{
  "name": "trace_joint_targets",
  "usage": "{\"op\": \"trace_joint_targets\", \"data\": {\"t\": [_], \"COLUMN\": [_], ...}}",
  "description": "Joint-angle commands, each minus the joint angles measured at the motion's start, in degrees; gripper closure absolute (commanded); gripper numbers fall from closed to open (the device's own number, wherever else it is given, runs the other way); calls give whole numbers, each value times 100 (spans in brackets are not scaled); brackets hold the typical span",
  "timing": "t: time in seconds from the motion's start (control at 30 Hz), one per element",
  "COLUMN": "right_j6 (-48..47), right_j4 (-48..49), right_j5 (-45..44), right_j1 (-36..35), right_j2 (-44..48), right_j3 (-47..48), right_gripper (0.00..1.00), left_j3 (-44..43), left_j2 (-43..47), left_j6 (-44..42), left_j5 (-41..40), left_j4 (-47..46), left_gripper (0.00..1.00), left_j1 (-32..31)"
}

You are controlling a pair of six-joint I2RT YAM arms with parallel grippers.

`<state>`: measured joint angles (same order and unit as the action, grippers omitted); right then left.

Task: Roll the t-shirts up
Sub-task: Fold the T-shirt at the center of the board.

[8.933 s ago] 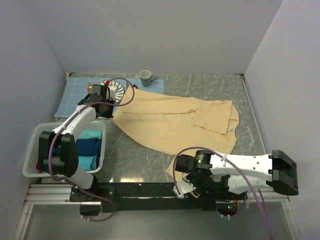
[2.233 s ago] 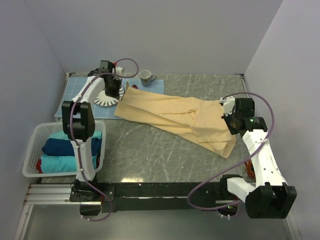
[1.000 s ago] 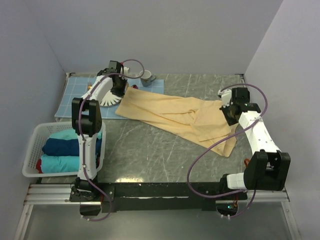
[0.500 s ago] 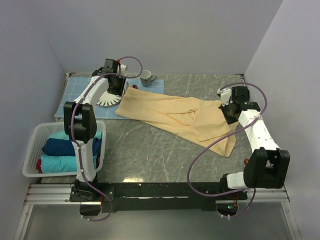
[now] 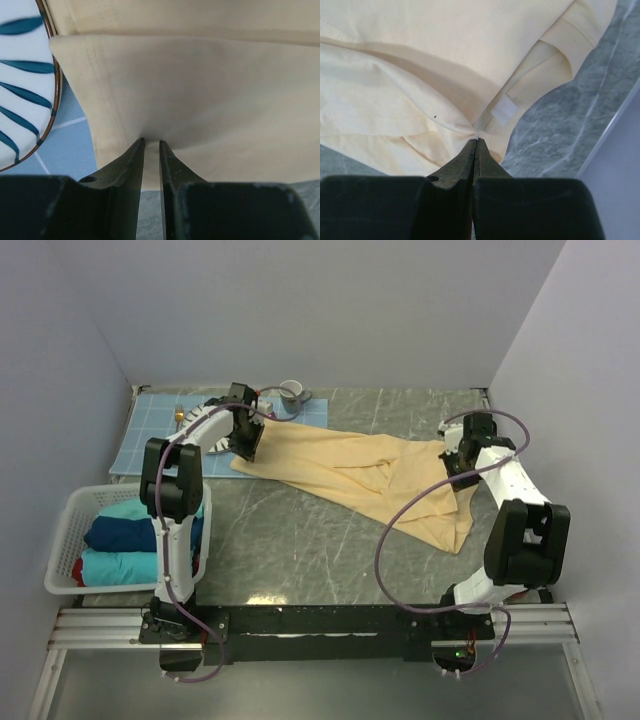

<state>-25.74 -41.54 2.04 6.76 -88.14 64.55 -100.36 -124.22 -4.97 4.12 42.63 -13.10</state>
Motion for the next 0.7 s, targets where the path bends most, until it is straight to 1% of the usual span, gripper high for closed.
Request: {"op": "trace_joint_targets", "data": {"t": [0.0,0.23,0.3,0.67], "right_j6": [323,350,359,306], "right_j4": [32,-91,-153,-267], "right_j5": [252,358,393,341], "right_j1": [264,352,352,361], "right_j2": [-466,-1249,-1311,-1539], "right_j3": [628,1463,1656,2096], "right_gripper": [100,100,100,100], "left_j3": [78,253,288,262], "left_j2": [-32,-76,-76,-111], "left_j6": [-56,-118,-109,-83], "left_j5": [-280,-490,-605,-693], "left_j4": [-115,-185,-203,-255], "left_gripper": [76,78,78,79], "left_j1": [27,27,27,27]}}
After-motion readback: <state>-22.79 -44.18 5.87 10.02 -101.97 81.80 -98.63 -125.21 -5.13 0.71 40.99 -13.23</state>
